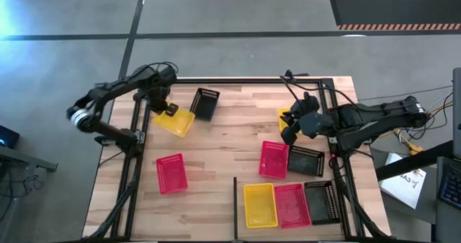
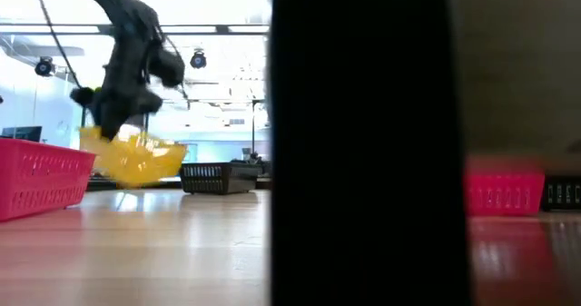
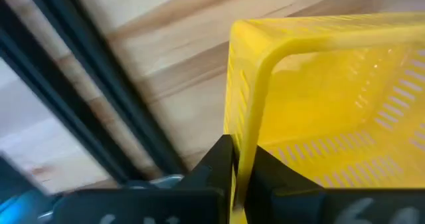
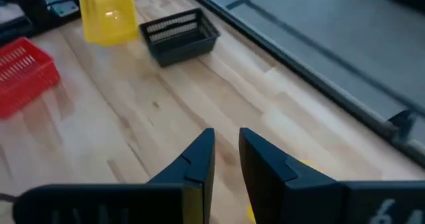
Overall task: Stack baskets on shelf by color
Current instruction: Stack the left yellow bin on top of the yellow bin on the shelf
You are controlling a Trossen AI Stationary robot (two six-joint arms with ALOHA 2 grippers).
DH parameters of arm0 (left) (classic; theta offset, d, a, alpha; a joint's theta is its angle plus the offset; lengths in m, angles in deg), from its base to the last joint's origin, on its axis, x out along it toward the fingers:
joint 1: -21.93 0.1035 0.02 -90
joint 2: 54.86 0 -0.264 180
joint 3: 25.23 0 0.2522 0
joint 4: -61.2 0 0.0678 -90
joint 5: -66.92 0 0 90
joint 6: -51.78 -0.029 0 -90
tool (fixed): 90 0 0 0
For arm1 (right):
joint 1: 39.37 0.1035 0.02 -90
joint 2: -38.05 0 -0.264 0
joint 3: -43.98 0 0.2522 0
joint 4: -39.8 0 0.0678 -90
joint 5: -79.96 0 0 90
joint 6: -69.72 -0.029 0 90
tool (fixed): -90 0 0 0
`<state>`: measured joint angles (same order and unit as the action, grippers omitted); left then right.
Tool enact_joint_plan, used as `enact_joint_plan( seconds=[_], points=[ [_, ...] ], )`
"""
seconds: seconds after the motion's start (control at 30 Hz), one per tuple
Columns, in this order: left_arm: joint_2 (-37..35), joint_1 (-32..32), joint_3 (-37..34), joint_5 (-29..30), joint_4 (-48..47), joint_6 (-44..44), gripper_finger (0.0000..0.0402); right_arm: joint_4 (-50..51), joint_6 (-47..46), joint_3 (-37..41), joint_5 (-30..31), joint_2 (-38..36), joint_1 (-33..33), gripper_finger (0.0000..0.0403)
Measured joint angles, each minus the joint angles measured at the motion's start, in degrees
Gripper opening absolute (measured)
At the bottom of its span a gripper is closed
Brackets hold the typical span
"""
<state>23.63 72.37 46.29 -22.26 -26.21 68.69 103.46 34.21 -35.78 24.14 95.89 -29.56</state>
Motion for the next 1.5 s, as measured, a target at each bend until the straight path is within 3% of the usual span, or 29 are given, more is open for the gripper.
enact_joint_plan(
  seconds=[0.17,0.33,0.6,0.83,0.93,1.07,1.2,1.33,1.5],
  points=[
    [-9.0,-6.9,3.4,-0.7,0.7,11.0,0.0,-4.7,-1.9,-0.9,-5.2,4.0,-4.8,0.009],
    [-11.9,-16.2,4.8,0.7,8.5,24.6,0.0,-9.9,-0.5,-4.4,-7.2,9.4,-10.3,0.013],
    [-7.6,-26.5,5.2,4.3,29.8,35.1,0.0,-16.6,6.7,-12.3,-13.3,21.6,-15.6,0.0197],
    [-2.2,-29.0,7.2,4.2,37.5,35.2,0.0,-17.2,9.6,-20.3,-13.4,30.6,-15.9,0.0221],
    [-0.9,-29.7,7.6,4.2,39.1,35.0,0.0,-15.8,8.5,-22.7,-10.8,32.8,-15.9,0.0218],
    [0.0,-30.5,8.8,3.7,40.6,34.2,0.0,-8.6,6.0,-25.9,-2.3,35.3,-15.9,0.021],
    [0.0,-31.2,9.2,3.6,41.0,33.4,0.0,-5.9,6.9,-27.1,-1.1,36.1,-15.9,0.0189],
    [-0.7,-31.5,9.3,3.6,41.7,33.4,0.0,-5.5,7.2,-27.0,-0.5,35.9,-15.9,0.0143],
    [-0.9,-31.9,9.4,3.3,43.9,31.6,0.0001,-2.9,7.5,-26.9,1.4,35.6,-16.2,0.0057]
  ],
)
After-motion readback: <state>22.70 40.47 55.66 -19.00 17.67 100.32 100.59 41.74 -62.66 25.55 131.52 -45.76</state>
